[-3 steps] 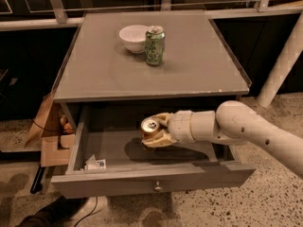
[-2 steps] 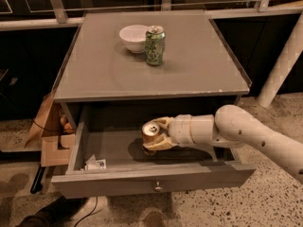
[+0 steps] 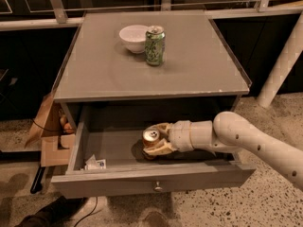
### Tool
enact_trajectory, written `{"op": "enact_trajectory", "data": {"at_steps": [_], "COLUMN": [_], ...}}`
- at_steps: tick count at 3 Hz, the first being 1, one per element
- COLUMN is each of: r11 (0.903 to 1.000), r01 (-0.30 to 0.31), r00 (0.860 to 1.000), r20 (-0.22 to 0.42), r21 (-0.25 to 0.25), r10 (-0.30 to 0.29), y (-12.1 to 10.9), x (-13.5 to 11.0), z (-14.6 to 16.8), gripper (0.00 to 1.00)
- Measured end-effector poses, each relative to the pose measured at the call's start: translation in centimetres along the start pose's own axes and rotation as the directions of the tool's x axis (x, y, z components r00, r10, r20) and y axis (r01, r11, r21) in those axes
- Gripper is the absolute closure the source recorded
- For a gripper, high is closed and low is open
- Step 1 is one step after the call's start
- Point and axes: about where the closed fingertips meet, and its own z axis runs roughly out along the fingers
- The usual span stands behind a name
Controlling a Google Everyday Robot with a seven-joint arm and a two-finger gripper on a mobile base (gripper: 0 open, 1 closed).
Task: Place orange can into top drawer
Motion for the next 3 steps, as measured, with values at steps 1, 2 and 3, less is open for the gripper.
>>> {"op": "enact_trajectory", "data": {"at_steps": [1,2,3], "r11": [1.0000,1.0000,1.0000], "r01": [0.000,0.000,0.000], "r00": [1.000,1.000,1.000], "r20": [0.000,0.000,0.000], "r21": [0.000,0.000,0.000], "r10": [0.000,0.000,0.000], "y": [0.00,0.00,0.00], "x": [0.00,0.00,0.00], "z": [0.00,0.01,0.01], "gripper": [0.81,0.58,0.35]}}
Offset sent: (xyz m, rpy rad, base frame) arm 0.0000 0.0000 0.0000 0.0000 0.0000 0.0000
